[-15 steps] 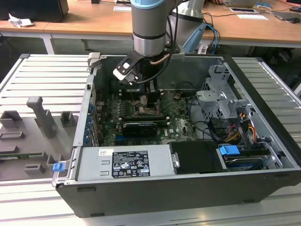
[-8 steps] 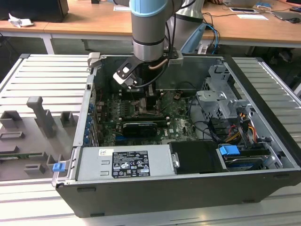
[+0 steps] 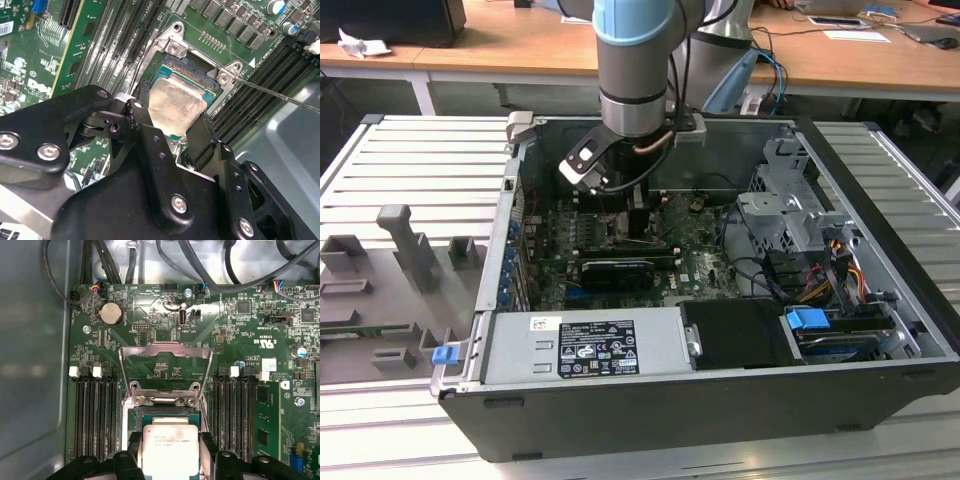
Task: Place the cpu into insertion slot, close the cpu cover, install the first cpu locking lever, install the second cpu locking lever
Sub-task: 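Place the cpu into insertion slot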
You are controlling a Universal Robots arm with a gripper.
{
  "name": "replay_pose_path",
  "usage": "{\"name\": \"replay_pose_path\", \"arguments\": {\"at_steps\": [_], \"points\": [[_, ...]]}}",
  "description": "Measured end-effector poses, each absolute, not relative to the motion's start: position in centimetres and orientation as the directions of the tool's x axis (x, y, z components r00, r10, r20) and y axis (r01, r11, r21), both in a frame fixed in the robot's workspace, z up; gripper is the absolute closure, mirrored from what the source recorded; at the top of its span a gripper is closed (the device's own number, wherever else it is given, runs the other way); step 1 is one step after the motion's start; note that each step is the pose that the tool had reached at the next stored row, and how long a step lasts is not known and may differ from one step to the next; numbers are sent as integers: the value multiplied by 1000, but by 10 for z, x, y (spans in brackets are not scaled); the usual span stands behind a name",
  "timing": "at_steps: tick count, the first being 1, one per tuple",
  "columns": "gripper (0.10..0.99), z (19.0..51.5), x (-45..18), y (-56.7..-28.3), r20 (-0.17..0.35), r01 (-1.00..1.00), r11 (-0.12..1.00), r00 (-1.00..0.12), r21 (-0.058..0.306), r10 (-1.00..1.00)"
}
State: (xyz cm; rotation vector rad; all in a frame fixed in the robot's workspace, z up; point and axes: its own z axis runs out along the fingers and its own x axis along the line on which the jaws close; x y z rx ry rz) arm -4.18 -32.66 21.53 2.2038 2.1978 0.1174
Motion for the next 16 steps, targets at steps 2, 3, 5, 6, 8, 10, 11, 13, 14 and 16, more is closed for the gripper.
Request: {"name": "replay_pose_path", "arguments": {"at_steps": [2, 3, 5, 6, 8, 10, 11, 13, 14, 16], "points": [[549, 214, -42, -326, 34, 997, -14, 11, 72, 999], [549, 213, -42, -326, 34, 997, -20, 18, 72, 999], [549, 212, -42, -325, 34, 997, -28, 26, 72, 999], [549, 211, -42, -325, 34, 997, -28, 26, 72, 999], [549, 210, -42, -325, 34, 997, -26, 24, 72, 999], [549, 209, -42, -325, 34, 997, -20, 18, 72, 999], [549, 208, -42, -325, 34, 997, -19, 16, 72, 999], [549, 207, -42, -325, 34, 997, -18, 15, 72, 999], [549, 207, -42, -325, 34, 997, -18, 15, 72, 999], [549, 205, -42, -324, 34, 997, -18, 16, 72, 999]]}}
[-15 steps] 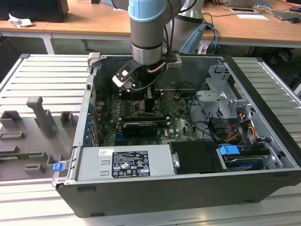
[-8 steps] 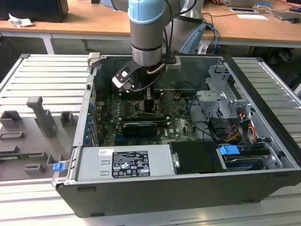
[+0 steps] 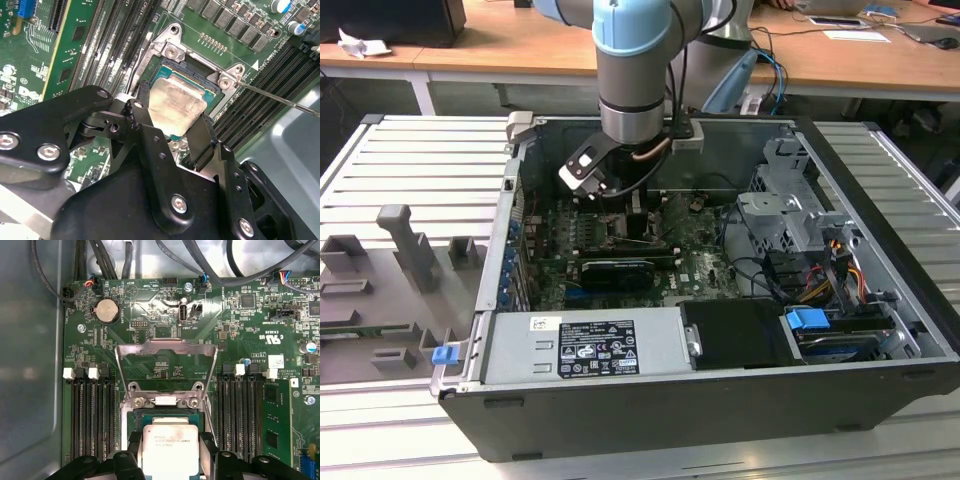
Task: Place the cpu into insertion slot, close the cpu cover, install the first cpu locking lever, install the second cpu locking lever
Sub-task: 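Place the cpu into insertion slot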
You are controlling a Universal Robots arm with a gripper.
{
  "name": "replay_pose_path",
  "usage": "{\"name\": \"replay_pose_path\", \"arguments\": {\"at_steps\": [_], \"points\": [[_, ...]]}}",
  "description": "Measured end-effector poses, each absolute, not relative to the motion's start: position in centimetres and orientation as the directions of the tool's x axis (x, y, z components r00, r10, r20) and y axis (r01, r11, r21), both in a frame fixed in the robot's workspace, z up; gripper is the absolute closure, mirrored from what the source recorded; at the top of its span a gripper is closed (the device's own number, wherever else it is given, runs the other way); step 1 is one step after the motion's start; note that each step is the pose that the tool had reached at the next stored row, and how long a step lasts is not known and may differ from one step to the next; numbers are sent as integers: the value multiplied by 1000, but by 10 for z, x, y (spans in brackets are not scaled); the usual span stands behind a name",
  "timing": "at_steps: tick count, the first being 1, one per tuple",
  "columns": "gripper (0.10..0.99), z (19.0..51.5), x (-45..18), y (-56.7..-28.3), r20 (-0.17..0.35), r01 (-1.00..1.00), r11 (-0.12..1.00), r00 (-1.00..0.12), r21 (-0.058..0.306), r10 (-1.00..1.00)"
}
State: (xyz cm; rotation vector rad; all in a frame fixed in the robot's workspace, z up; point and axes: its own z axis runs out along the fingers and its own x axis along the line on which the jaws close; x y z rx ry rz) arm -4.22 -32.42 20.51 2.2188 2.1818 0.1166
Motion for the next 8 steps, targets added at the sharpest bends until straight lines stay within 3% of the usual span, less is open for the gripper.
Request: {"name": "replay_pose_path", "arguments": {"at_steps": [8], "points": [[549, 200, -42, -322, 34, 997, -18, 15, 72, 999]]}}
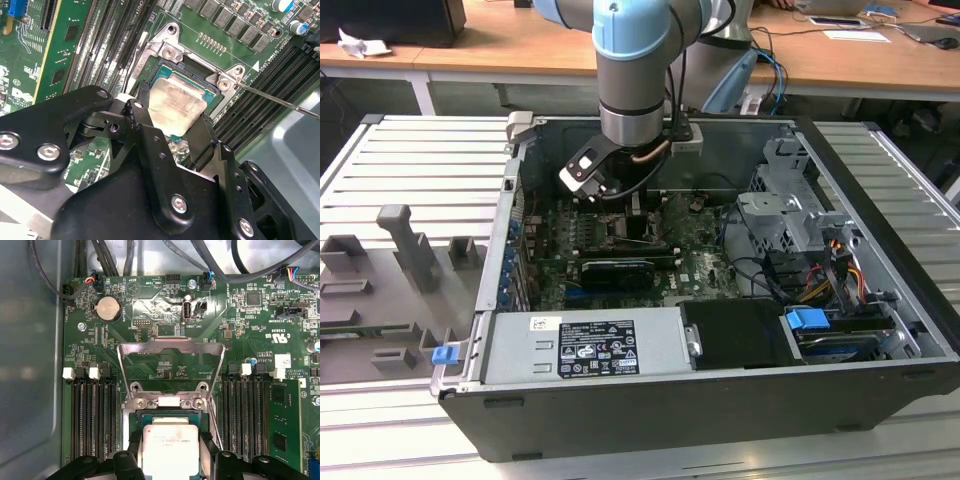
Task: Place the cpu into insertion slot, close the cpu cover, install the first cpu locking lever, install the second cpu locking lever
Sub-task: 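Place the cpu into insertion slot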
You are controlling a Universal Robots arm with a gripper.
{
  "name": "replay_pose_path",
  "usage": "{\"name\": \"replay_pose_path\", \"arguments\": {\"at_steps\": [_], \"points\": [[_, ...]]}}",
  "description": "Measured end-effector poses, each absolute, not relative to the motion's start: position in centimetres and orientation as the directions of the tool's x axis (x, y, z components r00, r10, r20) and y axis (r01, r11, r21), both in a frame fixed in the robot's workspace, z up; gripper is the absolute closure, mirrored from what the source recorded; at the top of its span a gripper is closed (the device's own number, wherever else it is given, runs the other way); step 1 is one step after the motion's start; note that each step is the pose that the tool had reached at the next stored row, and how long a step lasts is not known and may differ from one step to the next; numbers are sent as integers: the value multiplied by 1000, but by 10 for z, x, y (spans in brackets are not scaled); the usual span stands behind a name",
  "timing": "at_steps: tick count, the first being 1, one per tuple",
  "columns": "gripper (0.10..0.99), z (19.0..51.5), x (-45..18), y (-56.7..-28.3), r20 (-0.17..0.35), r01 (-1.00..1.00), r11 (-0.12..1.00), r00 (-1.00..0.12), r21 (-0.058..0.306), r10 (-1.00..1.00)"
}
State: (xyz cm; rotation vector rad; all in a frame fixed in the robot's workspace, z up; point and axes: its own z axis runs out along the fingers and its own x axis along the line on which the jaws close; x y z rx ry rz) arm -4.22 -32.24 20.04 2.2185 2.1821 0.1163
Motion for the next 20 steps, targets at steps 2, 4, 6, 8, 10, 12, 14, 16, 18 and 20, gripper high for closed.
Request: {"name": "replay_pose_path", "arguments": {"at_steps": [2, 4, 6, 8, 10, 12, 14, 16, 18, 20], "points": [[549, 200, -42, -322, 34, 997, -18, 15, 72, 999], [549, 200, -42, -322, 34, 997, -18, 15, 72, 999], [533, 200, -42, -322, 34, 997, -18, 15, 72, 999], [471, 200, -42, -322, 34, 997, -18, 15, 72, 999], [471, 200, -42, -322, 35, 997, -18, 15, 72, 999], [471, 200, -42, -322, 35, 997, -18, 15, 72, 999], [471, 201, -42, -322, 35, 997, -18, 15, 72, 999], [471, 206, -42, -321, 35, 997, -18, 15, 72, 999], [471, 210, -42, -321, 35, 997, -18, 16, 71, 999], [616, 214, -42, -322, 34, 998, -18, 16, 68, 999]]}}
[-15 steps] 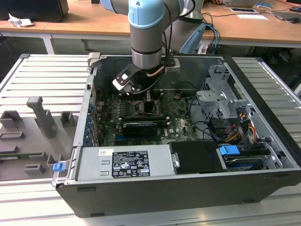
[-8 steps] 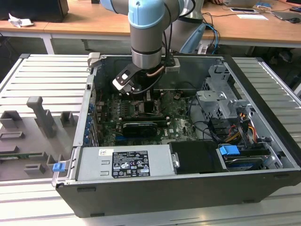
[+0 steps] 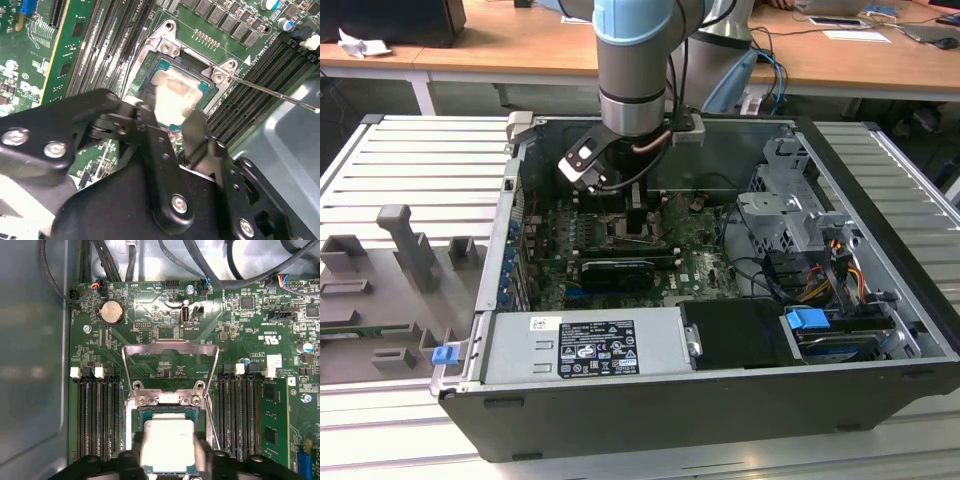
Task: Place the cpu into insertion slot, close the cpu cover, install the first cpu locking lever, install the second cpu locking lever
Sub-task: 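Place the cpu into insertion slot, then close the cpu cover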
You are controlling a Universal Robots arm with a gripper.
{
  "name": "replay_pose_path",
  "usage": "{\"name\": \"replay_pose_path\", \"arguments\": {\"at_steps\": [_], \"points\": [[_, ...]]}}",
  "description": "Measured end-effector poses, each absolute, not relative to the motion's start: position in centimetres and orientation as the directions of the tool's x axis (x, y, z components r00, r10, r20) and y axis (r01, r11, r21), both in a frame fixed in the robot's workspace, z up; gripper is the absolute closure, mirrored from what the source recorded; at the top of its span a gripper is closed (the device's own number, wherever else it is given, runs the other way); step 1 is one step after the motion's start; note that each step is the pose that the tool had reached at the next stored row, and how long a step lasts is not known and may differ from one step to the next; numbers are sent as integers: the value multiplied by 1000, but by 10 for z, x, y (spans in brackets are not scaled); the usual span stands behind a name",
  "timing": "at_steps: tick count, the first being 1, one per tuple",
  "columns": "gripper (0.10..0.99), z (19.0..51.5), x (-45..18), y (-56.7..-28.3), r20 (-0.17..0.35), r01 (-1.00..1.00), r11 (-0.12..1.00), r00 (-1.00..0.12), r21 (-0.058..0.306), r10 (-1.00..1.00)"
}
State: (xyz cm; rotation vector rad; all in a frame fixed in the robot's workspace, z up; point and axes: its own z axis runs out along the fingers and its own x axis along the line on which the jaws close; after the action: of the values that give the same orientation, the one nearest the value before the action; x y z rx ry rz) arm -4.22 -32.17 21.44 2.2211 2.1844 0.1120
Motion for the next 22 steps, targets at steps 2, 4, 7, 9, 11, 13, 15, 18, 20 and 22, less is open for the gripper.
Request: {"name": "replay_pose_path", "arguments": {"at_steps": [2, 4, 7, 9, 11, 13, 15, 18, 20, 22], "points": [[675, 216, -42, -322, 34, 998, -18, 16, 66, 999], [796, 217, -42, -322, 34, 998, -18, 16, 65, 999], [976, 219, -42, -322, 34, 998, -18, 16, 64, 999], [980, 221, -42, -322, 34, 998, -18, 16, 64, 999], [980, 223, -42, -322, 34, 998, -18, 16, 64, 999], [980, 224, -42, -322, 34, 998, -18, 16, 63, 999], [980, 225, -42, -322, 34, 998, -18, 16, 64, 999], [980, 225, -42, -322, 34, 998, -18, 16, 63, 999], [980, 226, -42, -322, 33, 998, -18, 16, 63, 999], [980, 228, -42, -322, 34, 998, -18, 16, 63, 999]]}}
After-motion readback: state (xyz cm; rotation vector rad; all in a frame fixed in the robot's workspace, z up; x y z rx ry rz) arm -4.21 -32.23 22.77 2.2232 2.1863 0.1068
